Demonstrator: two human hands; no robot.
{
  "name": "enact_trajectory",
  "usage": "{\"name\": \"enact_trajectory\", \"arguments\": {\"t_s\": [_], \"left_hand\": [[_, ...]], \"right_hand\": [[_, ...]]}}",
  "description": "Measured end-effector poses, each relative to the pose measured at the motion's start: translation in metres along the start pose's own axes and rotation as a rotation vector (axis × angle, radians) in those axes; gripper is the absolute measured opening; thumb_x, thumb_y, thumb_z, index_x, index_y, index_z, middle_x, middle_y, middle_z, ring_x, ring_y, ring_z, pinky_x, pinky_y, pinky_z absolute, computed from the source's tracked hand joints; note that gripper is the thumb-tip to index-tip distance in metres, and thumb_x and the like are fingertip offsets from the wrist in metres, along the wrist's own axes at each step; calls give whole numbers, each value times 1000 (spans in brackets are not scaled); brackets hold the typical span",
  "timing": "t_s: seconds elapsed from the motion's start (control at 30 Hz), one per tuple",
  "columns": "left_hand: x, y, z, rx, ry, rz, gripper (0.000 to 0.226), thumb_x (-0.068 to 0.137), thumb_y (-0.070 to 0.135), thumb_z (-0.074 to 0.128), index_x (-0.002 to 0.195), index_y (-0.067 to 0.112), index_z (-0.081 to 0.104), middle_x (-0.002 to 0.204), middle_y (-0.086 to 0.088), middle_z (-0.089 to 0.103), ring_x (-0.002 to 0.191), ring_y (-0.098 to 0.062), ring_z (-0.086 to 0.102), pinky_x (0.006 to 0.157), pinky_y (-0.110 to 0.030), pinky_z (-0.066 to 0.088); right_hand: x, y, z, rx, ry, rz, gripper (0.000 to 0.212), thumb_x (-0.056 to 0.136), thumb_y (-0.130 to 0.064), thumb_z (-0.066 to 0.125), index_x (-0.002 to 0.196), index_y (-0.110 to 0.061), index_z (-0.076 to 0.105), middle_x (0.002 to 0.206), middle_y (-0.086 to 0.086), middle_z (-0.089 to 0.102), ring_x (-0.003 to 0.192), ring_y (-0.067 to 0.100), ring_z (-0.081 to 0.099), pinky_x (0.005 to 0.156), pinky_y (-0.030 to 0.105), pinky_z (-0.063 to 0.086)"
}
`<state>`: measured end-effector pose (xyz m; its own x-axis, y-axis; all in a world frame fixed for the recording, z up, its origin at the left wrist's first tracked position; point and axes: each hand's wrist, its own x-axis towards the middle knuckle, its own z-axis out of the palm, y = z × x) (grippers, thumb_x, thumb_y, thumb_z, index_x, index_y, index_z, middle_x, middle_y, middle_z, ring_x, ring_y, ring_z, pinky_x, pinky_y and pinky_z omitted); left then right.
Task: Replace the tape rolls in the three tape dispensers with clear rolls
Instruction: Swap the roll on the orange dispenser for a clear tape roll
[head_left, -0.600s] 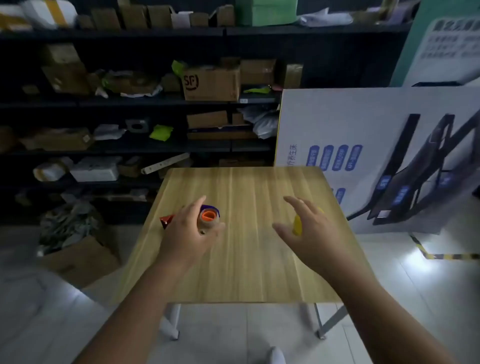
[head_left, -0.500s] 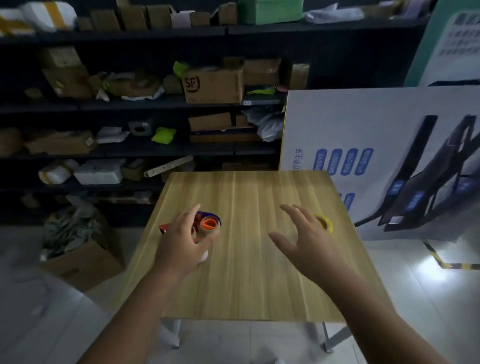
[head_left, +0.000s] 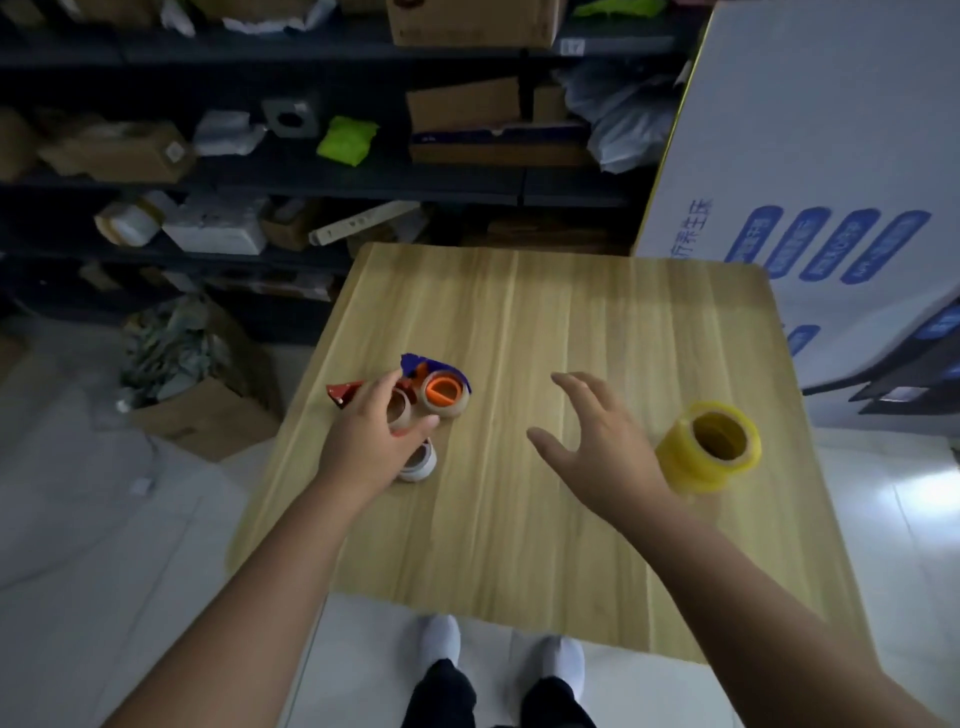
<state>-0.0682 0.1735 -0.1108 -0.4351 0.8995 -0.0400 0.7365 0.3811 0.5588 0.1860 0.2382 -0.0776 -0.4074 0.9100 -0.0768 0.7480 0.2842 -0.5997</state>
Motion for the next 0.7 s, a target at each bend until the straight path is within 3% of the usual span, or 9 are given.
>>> {"name": "enact_trajectory", "arguments": {"t_s": [0.17, 0.4, 0.57, 0.7], "left_hand": [[22, -80, 34, 102, -180, -200, 69, 82, 53, 65, 141, 29, 38, 141, -1, 48, 119, -26, 53, 88, -42, 50], [64, -164, 80, 389, -376, -403, 50, 92, 38, 52, 137, 17, 44, 136, -14, 46, 120, -38, 50, 95, -46, 46], [87, -186, 99, 460, -470, -374, 31, 94, 37, 43, 118, 25, 59, 122, -11, 56, 108, -35, 57, 90, -44, 48], [92, -181, 103, 546, -501, -224, 21, 93, 31, 48, 108, 29, 64, 113, -7, 61, 102, -30, 60, 78, -35, 45]], "right_hand": [[6, -4, 34, -29, -62, 62, 73, 90, -58, 57, 151, -32, 25, 156, -9, 26, 131, 15, 45, 99, 33, 48], [21, -9, 69, -64, -85, 95, 71, 91, -56, 58, 151, -30, 30, 154, -8, 32, 132, 15, 43, 96, 31, 47], [24, -2, 87, -114, -178, 118, 72, 91, -57, 57, 152, -30, 28, 153, -8, 34, 133, 15, 43, 98, 32, 47], [29, 6, 95, -104, -194, 134, 71, 91, -55, 58, 152, -29, 30, 153, -7, 35, 133, 16, 43, 99, 33, 45]]}}
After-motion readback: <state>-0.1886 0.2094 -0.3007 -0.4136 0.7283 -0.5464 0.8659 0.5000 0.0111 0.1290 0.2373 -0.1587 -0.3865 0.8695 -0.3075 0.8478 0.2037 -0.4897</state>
